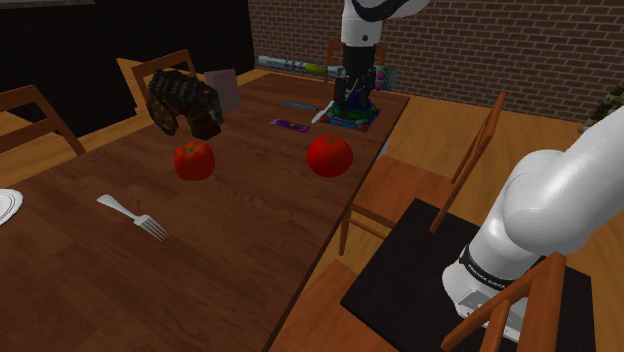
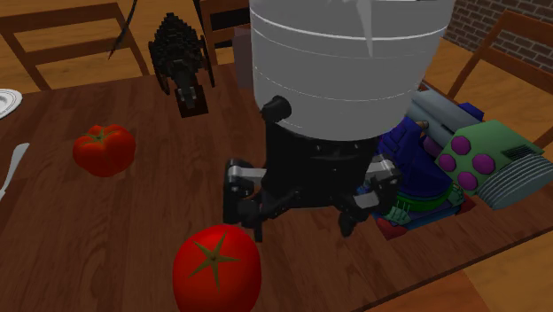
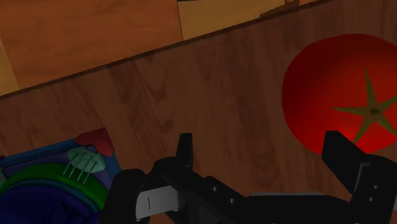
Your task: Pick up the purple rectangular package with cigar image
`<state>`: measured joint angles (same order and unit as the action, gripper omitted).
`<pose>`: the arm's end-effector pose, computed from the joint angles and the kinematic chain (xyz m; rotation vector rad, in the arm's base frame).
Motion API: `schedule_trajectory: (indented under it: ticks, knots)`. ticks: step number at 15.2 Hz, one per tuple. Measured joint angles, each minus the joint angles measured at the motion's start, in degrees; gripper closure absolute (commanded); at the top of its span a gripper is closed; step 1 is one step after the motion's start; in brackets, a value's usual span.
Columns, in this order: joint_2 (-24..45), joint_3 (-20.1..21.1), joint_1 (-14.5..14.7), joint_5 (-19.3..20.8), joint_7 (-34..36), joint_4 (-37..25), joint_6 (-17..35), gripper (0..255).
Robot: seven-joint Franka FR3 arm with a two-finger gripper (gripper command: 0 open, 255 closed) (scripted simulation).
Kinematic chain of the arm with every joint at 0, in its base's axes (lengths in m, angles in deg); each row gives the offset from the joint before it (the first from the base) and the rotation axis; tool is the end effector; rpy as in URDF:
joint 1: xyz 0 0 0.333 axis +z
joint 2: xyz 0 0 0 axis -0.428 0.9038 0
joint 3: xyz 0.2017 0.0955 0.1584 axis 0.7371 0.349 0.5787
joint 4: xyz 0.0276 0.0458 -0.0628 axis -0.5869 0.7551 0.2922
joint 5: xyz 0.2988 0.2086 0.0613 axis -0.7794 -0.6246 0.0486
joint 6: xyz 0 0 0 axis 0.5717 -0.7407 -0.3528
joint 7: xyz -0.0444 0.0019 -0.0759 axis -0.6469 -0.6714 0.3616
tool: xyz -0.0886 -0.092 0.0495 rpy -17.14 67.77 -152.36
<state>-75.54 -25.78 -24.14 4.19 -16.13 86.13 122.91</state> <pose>0.4304 -0.0294 0.4612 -3.1177 0.0637 0.0610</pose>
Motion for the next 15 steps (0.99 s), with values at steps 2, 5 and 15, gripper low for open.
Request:
schedule_trajectory:
  ticks: [2,5,15]
  knots:
    - [4.3,-0.4,0.2,0.0,-1.3,-2.8,1.8,0]
    - [10.5,-1.2,0.1,-0.1,-3.8,-6.8,4.4,0]
    - [32.1,-1.4,0.0,-1.6,-9.7,-26.4,7.7,0]
